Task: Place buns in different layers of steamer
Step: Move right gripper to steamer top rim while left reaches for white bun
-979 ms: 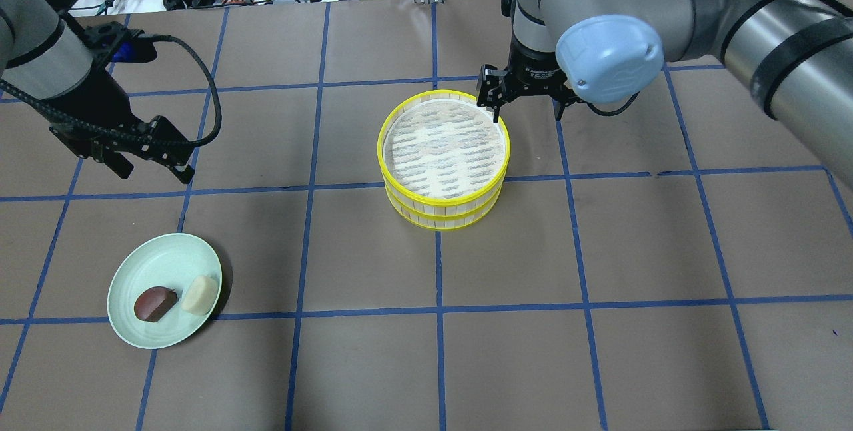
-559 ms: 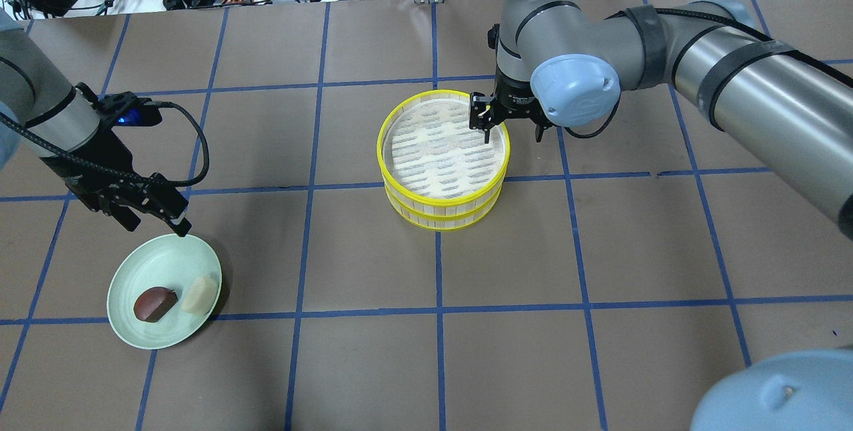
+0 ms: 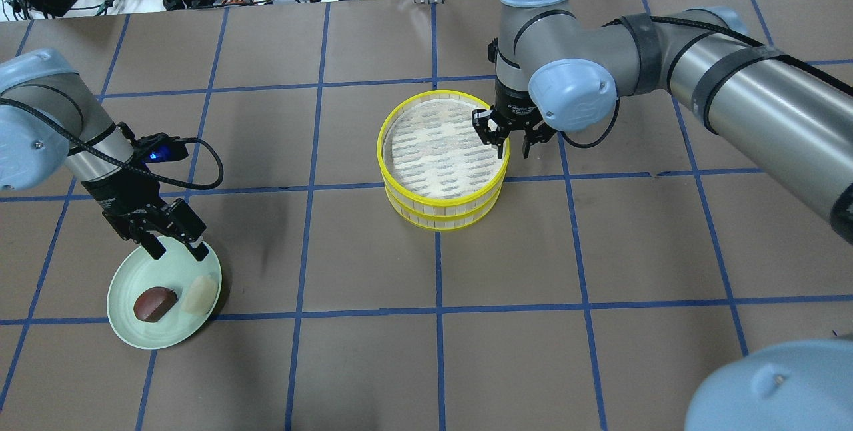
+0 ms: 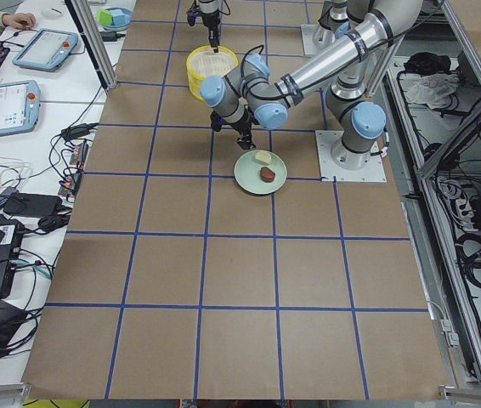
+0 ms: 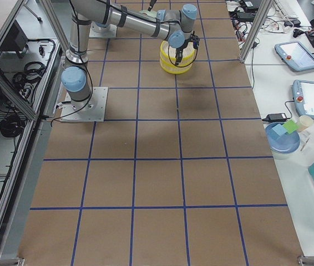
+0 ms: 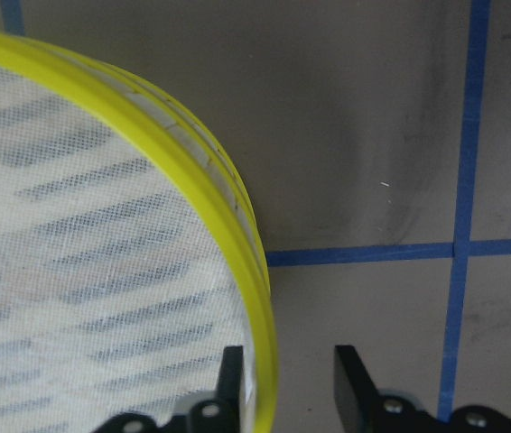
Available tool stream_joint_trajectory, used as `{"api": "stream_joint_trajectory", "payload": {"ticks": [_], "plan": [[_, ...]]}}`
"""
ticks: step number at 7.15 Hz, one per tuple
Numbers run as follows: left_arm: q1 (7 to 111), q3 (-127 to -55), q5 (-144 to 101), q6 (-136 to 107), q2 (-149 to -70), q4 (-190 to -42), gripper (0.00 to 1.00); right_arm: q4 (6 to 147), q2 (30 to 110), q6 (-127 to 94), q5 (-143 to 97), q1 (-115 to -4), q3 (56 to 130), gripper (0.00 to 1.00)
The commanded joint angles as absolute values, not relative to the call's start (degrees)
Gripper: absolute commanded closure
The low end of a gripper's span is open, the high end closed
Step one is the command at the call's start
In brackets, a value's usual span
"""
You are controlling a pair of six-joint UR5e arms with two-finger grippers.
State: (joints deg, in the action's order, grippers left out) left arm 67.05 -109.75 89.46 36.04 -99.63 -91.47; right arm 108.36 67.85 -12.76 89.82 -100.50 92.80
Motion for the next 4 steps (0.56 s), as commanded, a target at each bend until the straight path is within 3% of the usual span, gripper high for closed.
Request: {"api": "stream_joint_trajectory", "payload": {"ticks": [1, 4], "plan": [[66.2, -109.9, 90.1, 39.6, -104.4, -89.7, 0.0, 105.2, 68.6, -13.1, 90.0, -100.5, 92.7, 1.0], [64.4, -110.6, 91.1, 41.7, -108.4, -89.7, 0.01, 91.6, 82.8, -12.2, 90.6, -98.2, 89.2, 1.0]]}}
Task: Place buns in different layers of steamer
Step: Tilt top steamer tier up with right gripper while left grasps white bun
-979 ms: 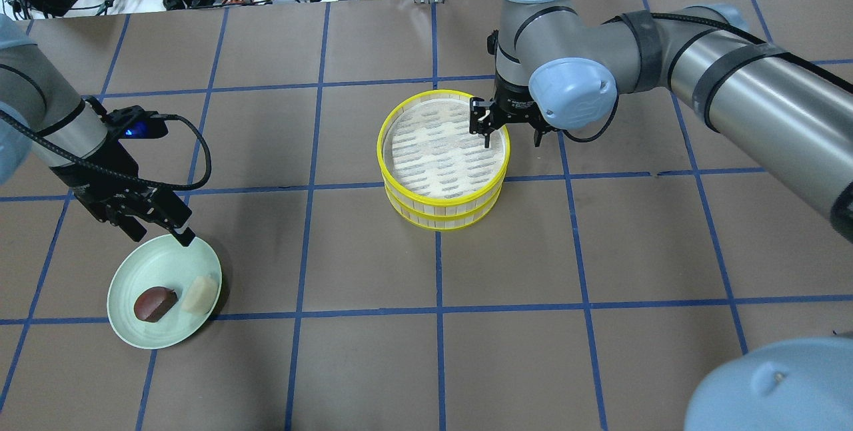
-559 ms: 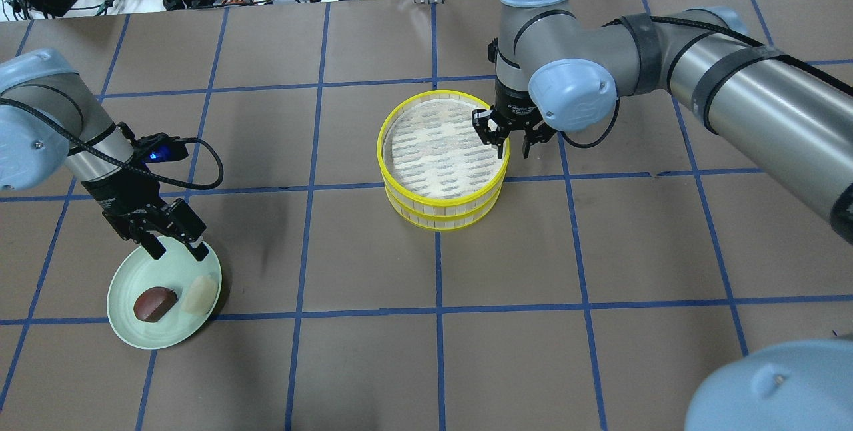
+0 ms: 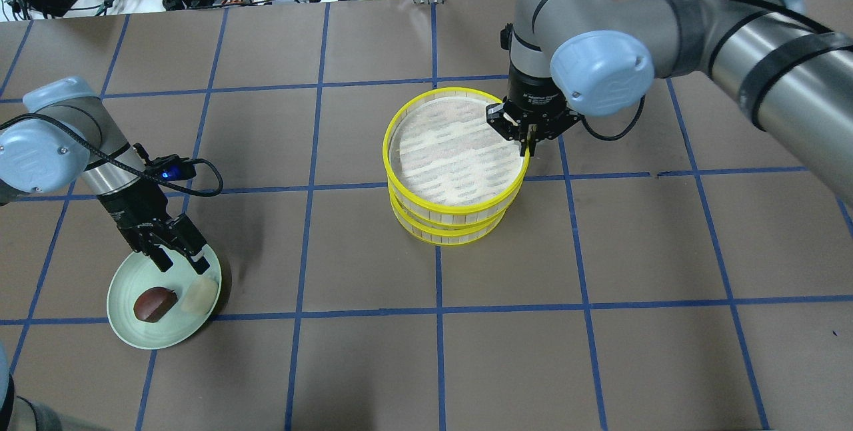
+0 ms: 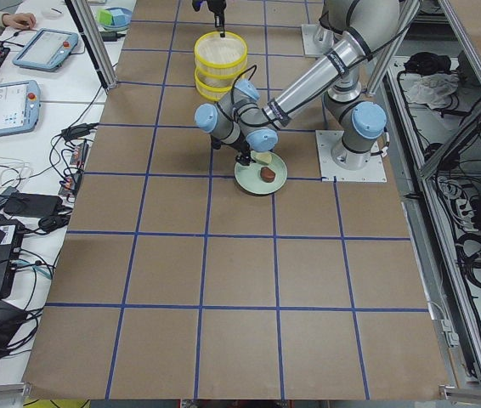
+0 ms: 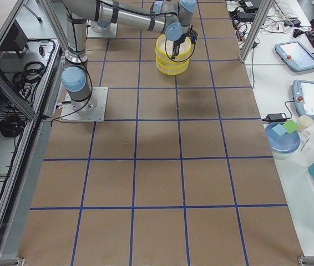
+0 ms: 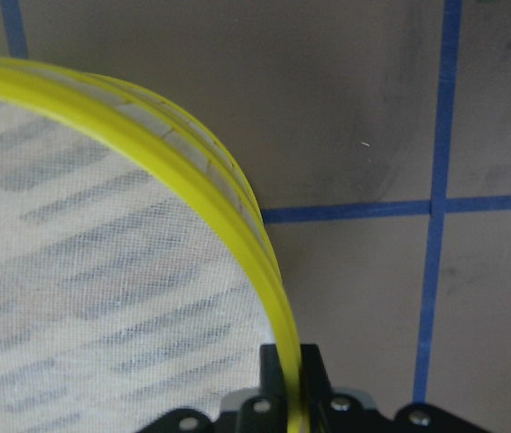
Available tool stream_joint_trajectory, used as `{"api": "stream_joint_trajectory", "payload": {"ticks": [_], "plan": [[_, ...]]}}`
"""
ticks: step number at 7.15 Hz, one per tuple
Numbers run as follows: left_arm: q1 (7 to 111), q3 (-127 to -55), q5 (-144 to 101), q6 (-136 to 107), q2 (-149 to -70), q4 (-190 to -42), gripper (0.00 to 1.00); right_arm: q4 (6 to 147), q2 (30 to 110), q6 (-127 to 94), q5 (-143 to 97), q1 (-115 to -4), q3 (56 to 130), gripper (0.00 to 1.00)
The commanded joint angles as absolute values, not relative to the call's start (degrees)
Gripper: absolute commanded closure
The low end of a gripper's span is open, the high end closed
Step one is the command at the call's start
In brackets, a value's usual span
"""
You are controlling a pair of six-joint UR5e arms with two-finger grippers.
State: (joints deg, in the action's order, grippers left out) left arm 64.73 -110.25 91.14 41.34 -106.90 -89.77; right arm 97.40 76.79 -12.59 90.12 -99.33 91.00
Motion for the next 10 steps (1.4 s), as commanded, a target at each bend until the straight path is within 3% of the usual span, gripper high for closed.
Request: {"api": "stream_joint_trajectory", "payload": {"ticks": [1, 4, 8, 9, 10], "plan": [[64.4, -110.8, 91.0, 41.6, -108.8, -89.7, 0.02, 86.6, 87.4, -10.8, 90.3, -96.2, 87.6, 1.0], [64.4, -111.4, 90.8, 41.6, -109.2, -90.3, 0.13, 78.6, 94.4, -1.9, 90.1, -93.6, 85.3, 1.0], [64.4, -112.6, 90.9, 41.7, -109.6, -90.1, 0.15, 78.1, 94.7, 2.5, 91.4, -92.5, 85.3, 1.0], [64.3, -112.6, 91.4, 41.7, -109.6, -90.1, 0.27, 78.0, 94.7, 2.5, 91.5, -92.5, 85.4, 1.0], [64.3, -112.4, 92.3, 41.7, -109.8, -90.1, 0.51, 78.0, 94.7, 2.1, 91.3, -92.4, 85.4, 1.0]]}}
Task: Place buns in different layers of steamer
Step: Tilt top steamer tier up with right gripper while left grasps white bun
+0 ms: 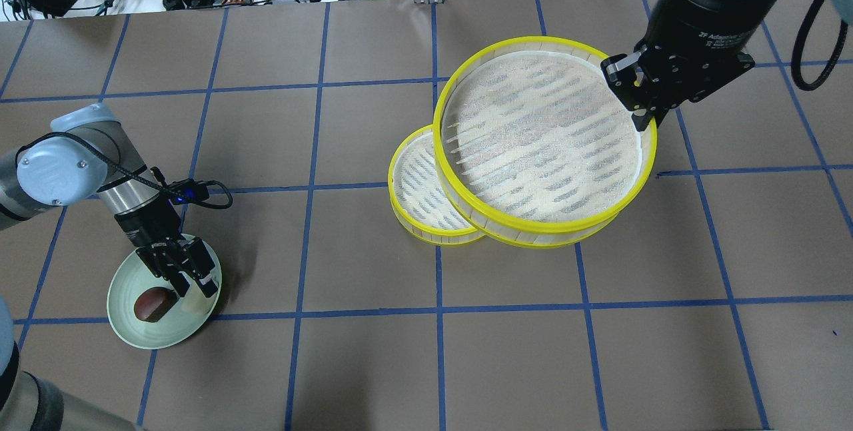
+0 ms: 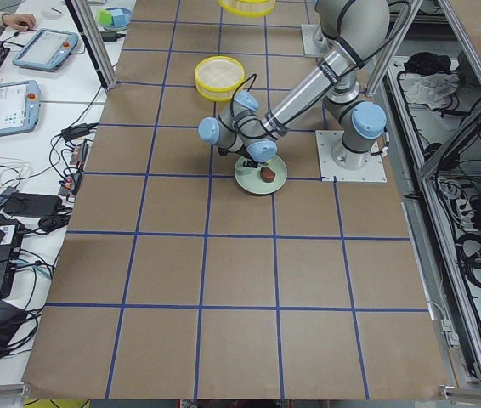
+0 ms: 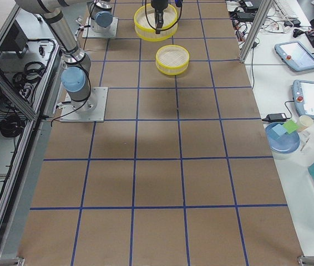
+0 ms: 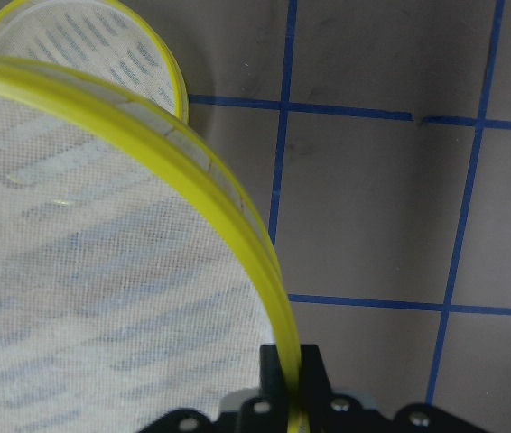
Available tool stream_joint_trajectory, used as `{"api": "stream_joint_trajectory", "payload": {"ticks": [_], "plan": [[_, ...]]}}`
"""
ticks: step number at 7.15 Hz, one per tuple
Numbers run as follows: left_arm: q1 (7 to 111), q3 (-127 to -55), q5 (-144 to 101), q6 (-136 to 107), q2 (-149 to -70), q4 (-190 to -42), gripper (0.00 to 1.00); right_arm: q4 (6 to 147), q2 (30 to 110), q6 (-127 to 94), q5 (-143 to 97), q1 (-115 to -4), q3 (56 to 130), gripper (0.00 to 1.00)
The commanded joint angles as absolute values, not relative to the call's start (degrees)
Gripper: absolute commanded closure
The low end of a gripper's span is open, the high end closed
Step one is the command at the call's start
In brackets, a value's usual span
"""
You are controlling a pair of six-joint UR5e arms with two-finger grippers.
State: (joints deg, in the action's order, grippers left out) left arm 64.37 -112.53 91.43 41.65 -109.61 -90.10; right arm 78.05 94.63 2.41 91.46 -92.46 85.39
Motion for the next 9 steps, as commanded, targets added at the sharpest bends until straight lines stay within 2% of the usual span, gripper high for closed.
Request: {"api": "stream_joint_trajectory", "payload": {"ticks": [1, 2, 6, 9], "plan": [[64.3, -112.0, 92.5, 41.7, -109.8, -90.2, 0.97, 76.3, 94.7, 2.1, 91.2, -91.9, 85.4, 1.0], [64.2, -111.5, 92.5, 41.3, -109.5, -90.3, 1.0, 76.2, 94.7, 2.1, 91.2, -91.8, 85.4, 1.0], [64.3, -106.0, 92.2, 40.6, -107.3, -92.1, 1.0, 76.2, 94.7, 2.1, 91.1, -91.8, 85.5, 1.0], [67.2, -100.4, 88.1, 30.7, -103.2, -97.2, 1.0, 76.1, 94.7, 2.1, 91.1, -91.8, 85.5, 1.0]]}}
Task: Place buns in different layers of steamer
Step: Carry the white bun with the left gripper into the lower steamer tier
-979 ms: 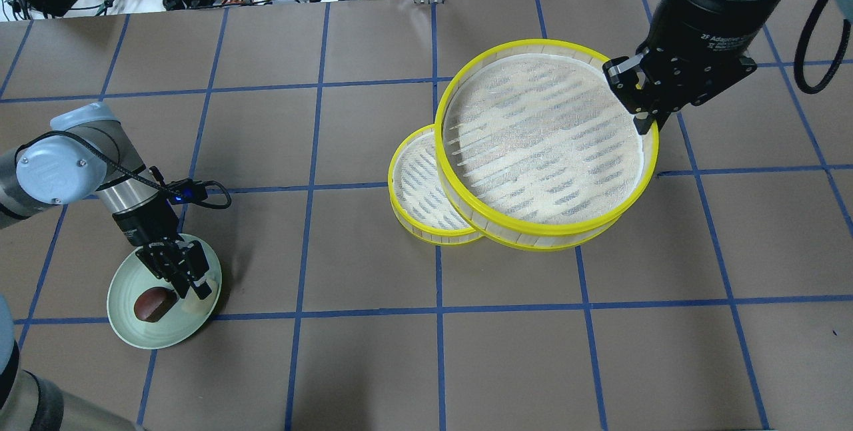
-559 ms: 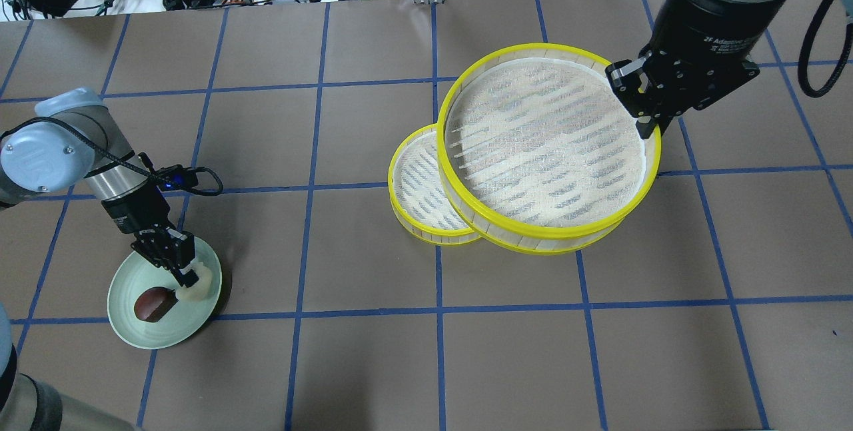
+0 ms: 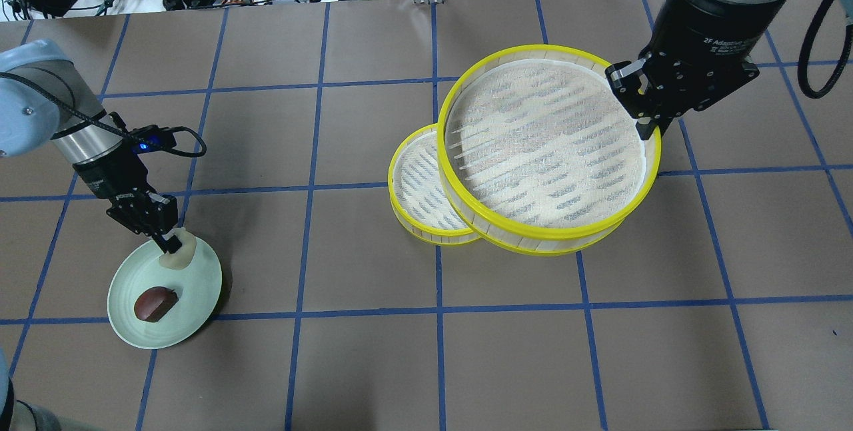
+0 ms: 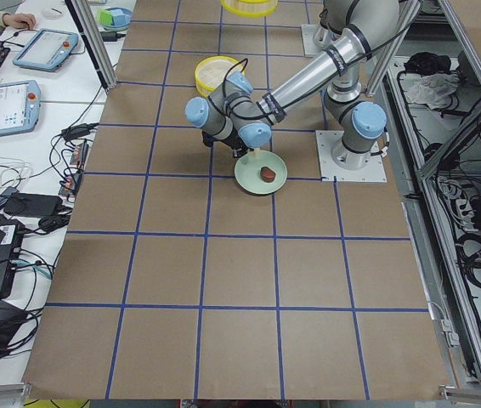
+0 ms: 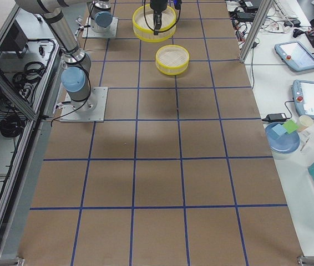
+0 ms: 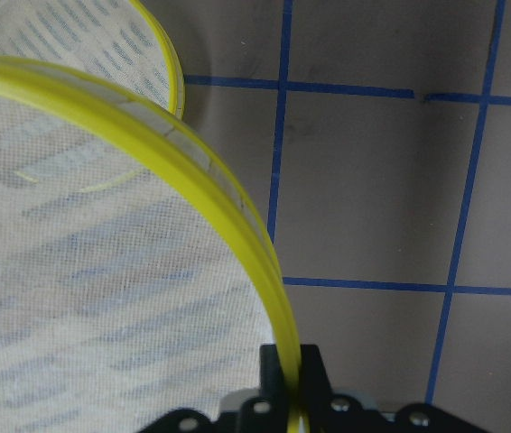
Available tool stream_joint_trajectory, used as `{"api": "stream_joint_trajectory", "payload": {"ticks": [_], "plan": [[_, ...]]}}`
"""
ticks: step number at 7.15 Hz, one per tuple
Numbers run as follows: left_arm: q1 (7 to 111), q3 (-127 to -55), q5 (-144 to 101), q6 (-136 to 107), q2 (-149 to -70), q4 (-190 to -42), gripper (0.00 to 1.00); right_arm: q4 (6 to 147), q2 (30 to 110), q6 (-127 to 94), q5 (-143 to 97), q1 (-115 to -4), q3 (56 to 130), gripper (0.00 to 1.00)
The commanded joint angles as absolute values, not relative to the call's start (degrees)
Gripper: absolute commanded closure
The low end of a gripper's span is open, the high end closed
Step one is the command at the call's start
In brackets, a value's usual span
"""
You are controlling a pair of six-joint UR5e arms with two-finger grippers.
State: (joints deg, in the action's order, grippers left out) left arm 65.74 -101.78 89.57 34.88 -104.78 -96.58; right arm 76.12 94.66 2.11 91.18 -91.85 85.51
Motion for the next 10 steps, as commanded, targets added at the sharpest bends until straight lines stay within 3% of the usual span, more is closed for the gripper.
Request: {"api": "stream_joint_trajectory", "payload": {"ticks": [1, 3, 10], "plan": [[70.0, -98.8, 81.9, 25.4, -102.1, -96.9, 1.0, 76.3, 94.7, 2.2, 91.1, -91.8, 85.5, 1.0], [76.7, -94.2, 74.7, 15.7, -101.8, -94.4, 1.0, 76.3, 94.7, 2.2, 91.1, -91.8, 85.5, 1.0], [89.9, -97.6, 46.2, -1.3, -110.2, -71.7, 1.0, 76.2, 94.7, 2.2, 91.8, -91.8, 85.6, 1.0]]}}
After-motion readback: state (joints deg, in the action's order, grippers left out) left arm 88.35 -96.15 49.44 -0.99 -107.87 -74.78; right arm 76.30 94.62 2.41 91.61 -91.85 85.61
